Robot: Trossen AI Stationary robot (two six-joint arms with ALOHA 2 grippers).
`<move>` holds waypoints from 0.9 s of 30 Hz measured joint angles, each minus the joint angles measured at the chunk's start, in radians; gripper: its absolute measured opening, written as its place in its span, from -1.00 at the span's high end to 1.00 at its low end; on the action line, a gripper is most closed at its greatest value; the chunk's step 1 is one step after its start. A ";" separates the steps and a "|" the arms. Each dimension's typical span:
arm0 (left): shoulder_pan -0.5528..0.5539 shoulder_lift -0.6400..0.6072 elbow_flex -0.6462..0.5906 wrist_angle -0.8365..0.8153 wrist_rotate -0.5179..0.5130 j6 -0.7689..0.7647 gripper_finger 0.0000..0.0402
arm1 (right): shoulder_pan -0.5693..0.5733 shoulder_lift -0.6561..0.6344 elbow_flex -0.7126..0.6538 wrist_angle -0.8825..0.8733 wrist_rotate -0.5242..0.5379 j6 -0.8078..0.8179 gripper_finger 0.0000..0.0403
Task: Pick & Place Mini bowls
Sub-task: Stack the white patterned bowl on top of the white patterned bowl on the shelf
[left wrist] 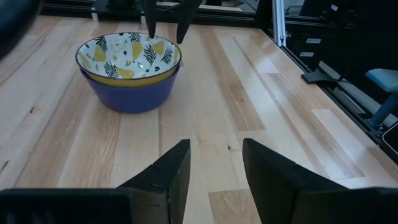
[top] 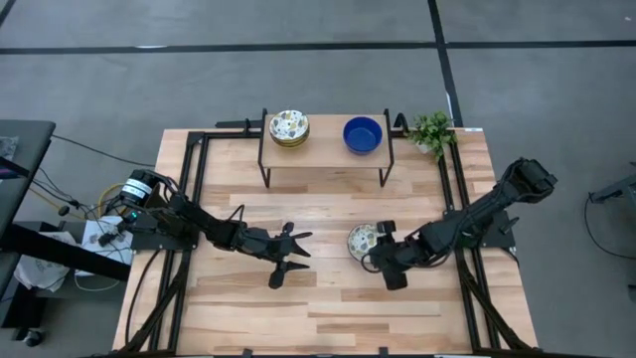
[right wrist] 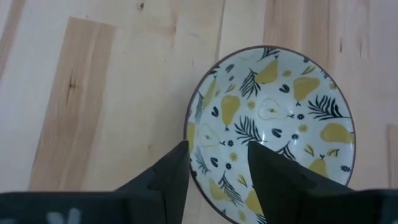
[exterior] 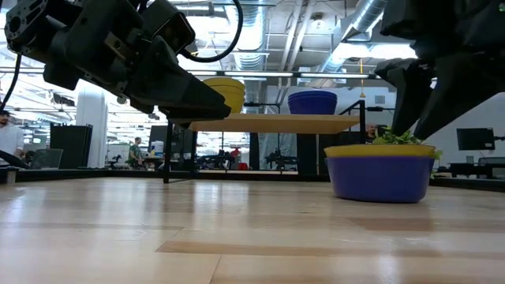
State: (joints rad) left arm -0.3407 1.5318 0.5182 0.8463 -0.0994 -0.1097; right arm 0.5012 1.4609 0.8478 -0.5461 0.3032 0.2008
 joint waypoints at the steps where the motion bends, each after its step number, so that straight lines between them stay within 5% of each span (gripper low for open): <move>1: 0.000 0.000 0.000 0.000 0.000 0.000 0.28 | -0.005 0.000 0.000 0.000 -0.010 -0.001 0.26; 27: 0.000 0.000 0.000 0.000 0.000 0.000 0.28 | -0.028 0.011 -0.019 0.055 -0.072 -0.027 0.39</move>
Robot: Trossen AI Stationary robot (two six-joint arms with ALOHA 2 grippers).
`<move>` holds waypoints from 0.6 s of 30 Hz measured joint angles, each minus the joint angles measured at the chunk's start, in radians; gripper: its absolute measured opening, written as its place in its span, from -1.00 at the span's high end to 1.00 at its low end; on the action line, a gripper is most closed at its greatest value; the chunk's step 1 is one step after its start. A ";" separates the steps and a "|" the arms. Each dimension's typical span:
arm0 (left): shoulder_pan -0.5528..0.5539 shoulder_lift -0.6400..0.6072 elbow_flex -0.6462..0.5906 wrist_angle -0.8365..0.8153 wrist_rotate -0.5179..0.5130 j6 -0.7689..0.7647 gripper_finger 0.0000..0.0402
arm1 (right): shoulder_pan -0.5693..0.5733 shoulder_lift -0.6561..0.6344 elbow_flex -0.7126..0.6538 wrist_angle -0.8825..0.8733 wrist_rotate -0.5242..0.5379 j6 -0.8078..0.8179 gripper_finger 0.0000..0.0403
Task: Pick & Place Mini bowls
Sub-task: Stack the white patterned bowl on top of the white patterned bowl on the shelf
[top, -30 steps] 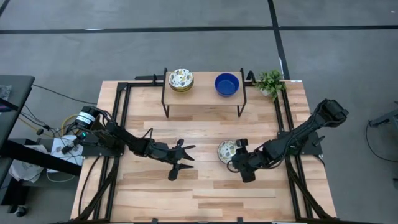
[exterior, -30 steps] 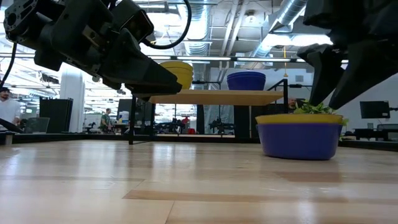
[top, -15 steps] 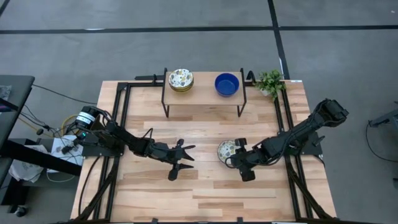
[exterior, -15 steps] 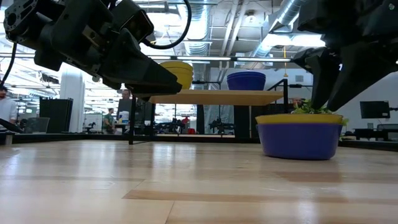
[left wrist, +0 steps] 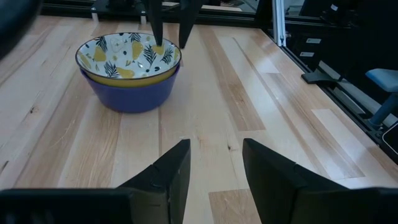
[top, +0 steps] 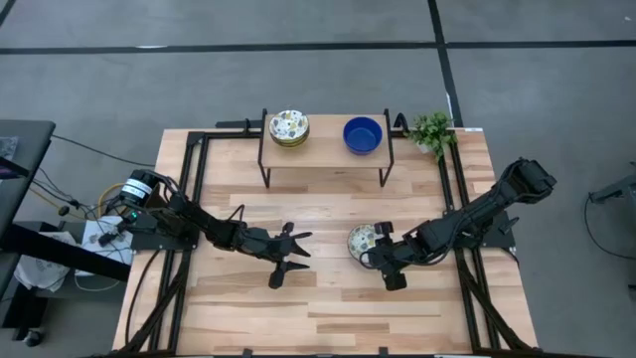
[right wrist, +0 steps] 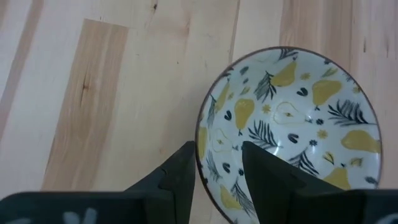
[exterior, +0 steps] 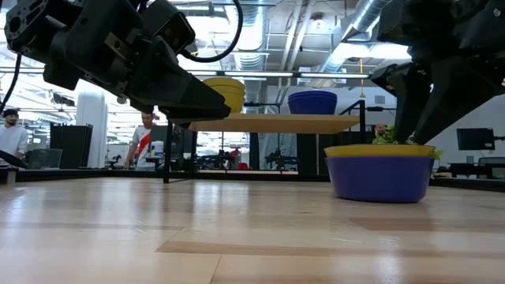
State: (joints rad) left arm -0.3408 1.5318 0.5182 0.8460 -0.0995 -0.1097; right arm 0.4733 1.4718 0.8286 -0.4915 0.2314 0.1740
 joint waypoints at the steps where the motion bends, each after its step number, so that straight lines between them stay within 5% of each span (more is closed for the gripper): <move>1: 0.000 0.000 0.000 0.000 0.000 0.000 0.28 | -0.004 0.009 0.000 0.007 0.000 -0.004 0.39; 18: 0.000 0.000 -0.001 0.000 0.000 0.000 0.28 | -0.038 0.107 0.006 0.003 -0.023 -0.043 0.39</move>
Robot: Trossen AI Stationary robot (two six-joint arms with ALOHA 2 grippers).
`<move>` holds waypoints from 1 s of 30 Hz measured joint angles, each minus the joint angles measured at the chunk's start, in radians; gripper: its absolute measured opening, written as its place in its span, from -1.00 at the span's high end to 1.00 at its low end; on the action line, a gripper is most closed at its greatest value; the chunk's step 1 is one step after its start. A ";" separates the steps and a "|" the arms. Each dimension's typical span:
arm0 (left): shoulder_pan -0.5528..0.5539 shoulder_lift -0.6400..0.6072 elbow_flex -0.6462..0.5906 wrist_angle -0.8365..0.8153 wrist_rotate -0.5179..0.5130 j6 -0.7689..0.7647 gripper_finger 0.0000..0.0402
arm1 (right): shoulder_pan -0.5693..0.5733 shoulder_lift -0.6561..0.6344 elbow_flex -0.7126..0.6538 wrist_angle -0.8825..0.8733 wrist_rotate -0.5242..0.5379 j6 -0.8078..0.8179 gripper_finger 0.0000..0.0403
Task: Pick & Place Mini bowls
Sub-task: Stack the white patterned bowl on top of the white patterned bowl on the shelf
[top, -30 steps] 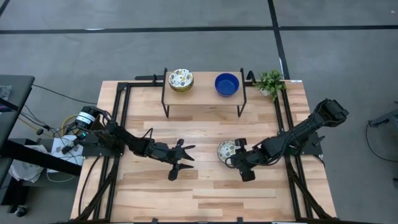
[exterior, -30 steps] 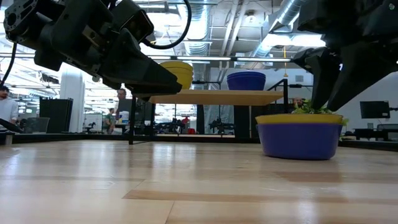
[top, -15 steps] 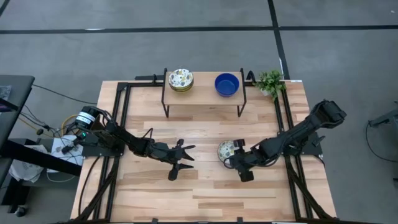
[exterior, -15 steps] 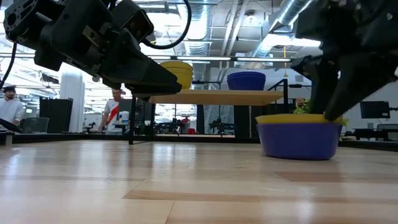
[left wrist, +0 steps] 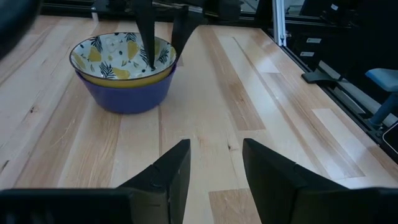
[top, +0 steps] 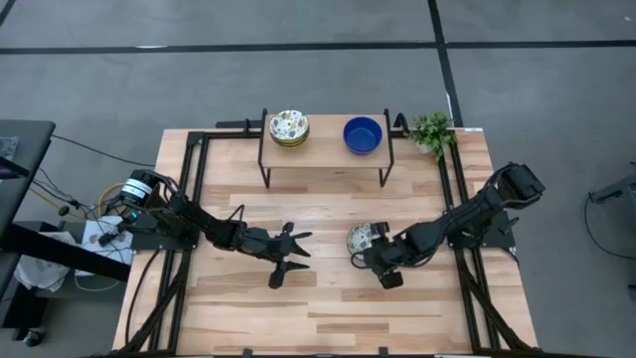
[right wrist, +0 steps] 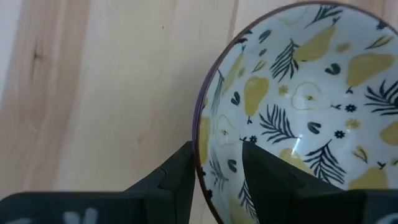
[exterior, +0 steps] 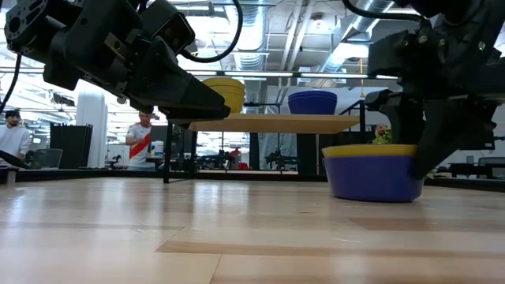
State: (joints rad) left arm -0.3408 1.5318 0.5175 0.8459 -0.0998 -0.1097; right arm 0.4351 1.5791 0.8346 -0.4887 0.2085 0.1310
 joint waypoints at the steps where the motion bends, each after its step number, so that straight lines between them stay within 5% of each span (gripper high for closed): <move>1: 0.000 0.000 0.000 0.000 0.000 0.000 0.28 | 0.000 -0.004 0.002 -0.003 0.000 0.000 0.39; 18: 0.000 0.000 -0.003 0.000 0.000 0.000 0.28 | 0.008 -0.017 0.043 -0.035 0.000 -0.009 0.42; 30: 0.000 0.000 -0.003 0.000 0.000 0.000 0.28 | 0.008 -0.017 0.044 -0.059 -0.002 -0.014 0.90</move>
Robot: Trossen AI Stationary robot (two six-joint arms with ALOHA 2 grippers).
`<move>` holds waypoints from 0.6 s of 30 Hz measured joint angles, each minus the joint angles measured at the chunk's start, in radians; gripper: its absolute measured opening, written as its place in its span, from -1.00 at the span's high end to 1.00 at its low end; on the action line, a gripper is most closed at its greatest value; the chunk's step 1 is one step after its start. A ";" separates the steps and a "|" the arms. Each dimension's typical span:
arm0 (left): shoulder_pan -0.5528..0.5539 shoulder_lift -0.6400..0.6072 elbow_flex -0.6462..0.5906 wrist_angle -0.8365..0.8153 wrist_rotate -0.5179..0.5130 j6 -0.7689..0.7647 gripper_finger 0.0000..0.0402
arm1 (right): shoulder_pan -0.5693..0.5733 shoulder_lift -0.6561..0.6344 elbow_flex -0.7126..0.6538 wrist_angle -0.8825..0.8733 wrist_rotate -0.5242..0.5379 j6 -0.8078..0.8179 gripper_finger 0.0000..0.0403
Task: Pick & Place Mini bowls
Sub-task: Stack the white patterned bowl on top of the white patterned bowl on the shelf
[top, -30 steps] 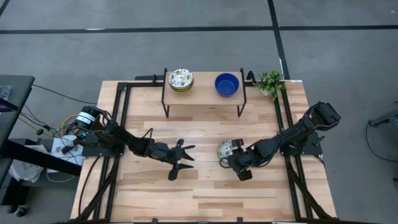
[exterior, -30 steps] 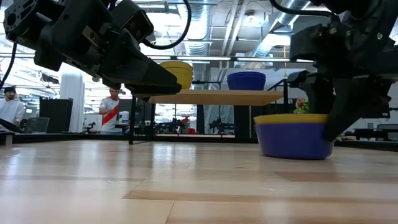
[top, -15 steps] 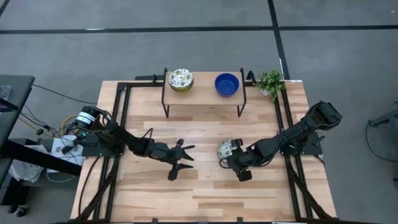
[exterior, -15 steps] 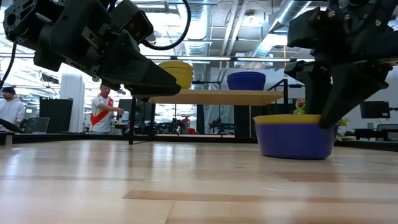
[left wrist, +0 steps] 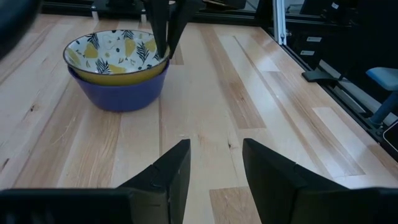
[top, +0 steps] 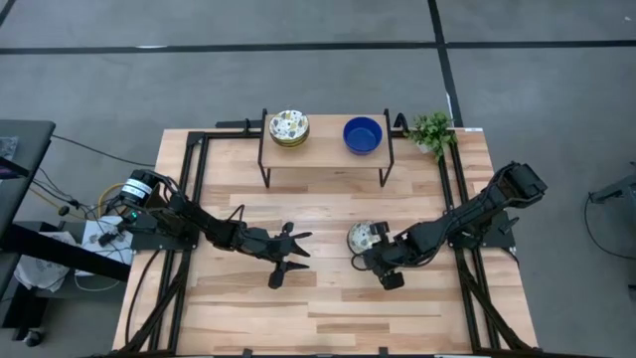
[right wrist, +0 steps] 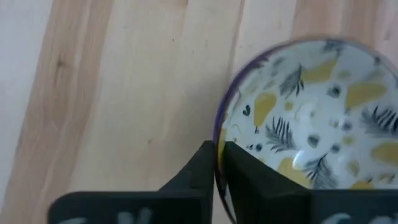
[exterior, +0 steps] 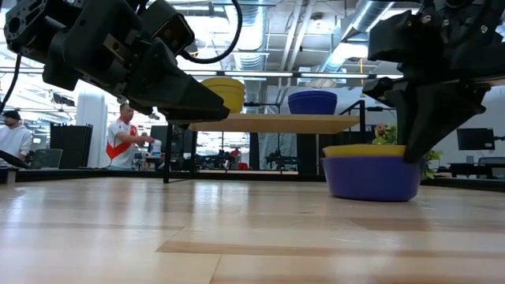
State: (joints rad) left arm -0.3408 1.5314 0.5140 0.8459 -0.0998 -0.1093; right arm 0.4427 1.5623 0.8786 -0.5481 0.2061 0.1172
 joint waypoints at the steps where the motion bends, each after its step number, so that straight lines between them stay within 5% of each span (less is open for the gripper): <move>1: 0.000 0.000 0.000 0.000 0.000 0.000 0.28 | 0.000 0.000 0.001 0.000 0.007 -0.002 0.94; 10: 0.000 0.000 0.000 0.000 0.000 0.000 0.28 | 0.000 0.000 -0.001 -0.004 -0.007 -0.014 0.83; 18: 0.000 0.000 0.000 0.000 0.000 0.000 0.28 | 0.000 0.000 0.000 -0.003 0.006 -0.017 0.94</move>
State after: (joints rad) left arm -0.3408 1.5314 0.5144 0.8459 -0.0998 -0.1093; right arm 0.4427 1.5627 0.8787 -0.5514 0.2119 0.0998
